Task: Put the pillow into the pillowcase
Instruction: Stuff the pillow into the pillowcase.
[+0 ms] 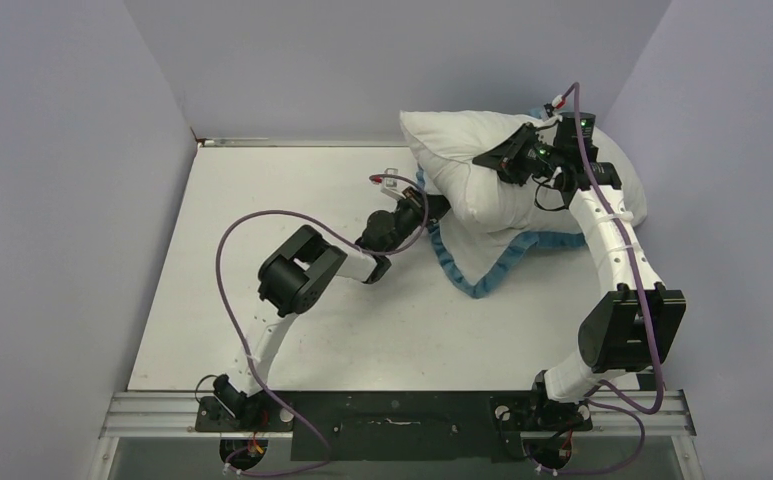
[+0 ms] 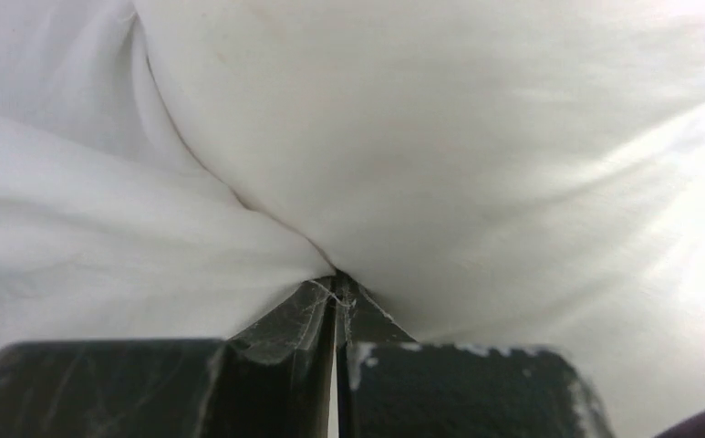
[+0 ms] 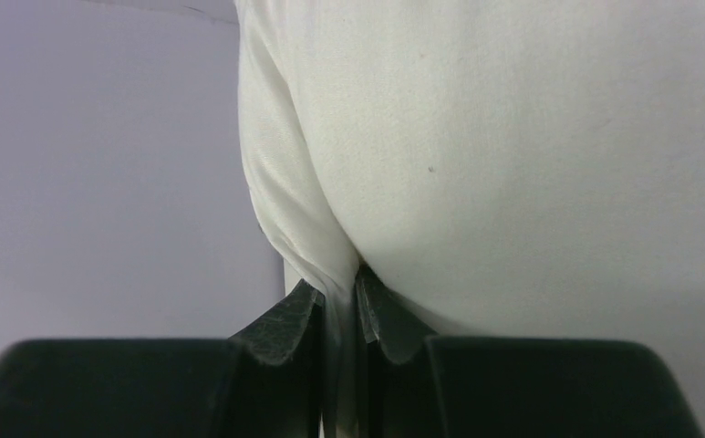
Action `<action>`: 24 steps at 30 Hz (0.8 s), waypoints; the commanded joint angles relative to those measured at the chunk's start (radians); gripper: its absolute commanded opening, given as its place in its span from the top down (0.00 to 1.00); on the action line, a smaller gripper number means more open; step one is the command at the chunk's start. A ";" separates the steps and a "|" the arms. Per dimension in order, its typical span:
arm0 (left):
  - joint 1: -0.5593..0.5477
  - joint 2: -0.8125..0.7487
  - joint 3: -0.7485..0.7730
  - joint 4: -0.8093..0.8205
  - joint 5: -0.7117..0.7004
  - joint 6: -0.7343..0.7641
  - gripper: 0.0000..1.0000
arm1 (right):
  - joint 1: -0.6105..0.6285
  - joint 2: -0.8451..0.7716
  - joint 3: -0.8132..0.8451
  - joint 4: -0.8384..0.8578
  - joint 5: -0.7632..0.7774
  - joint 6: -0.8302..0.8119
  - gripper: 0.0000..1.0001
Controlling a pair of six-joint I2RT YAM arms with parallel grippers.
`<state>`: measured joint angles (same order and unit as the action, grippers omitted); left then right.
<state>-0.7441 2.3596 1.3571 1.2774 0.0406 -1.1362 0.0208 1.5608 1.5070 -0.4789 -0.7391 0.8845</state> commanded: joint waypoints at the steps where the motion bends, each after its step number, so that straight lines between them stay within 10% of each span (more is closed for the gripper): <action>1: 0.000 -0.152 -0.111 0.176 0.047 0.004 1.00 | -0.018 -0.046 0.032 0.037 0.009 0.017 0.95; 11: 0.032 -0.335 -0.362 0.235 0.105 -0.001 1.00 | -0.018 -0.040 0.076 -0.088 0.084 -0.113 0.95; 18: 0.042 -0.380 -0.331 -0.026 0.167 -0.018 0.99 | -0.018 -0.048 0.059 -0.093 0.094 -0.123 0.95; 24: 0.039 -0.440 -0.308 -0.429 0.092 -0.030 0.24 | -0.018 -0.040 0.098 -0.116 0.111 -0.137 0.95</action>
<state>-0.7067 1.9987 1.0153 1.1545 0.1761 -1.1637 0.0208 1.5608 1.5394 -0.6098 -0.7074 0.7662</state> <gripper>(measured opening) 0.627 0.096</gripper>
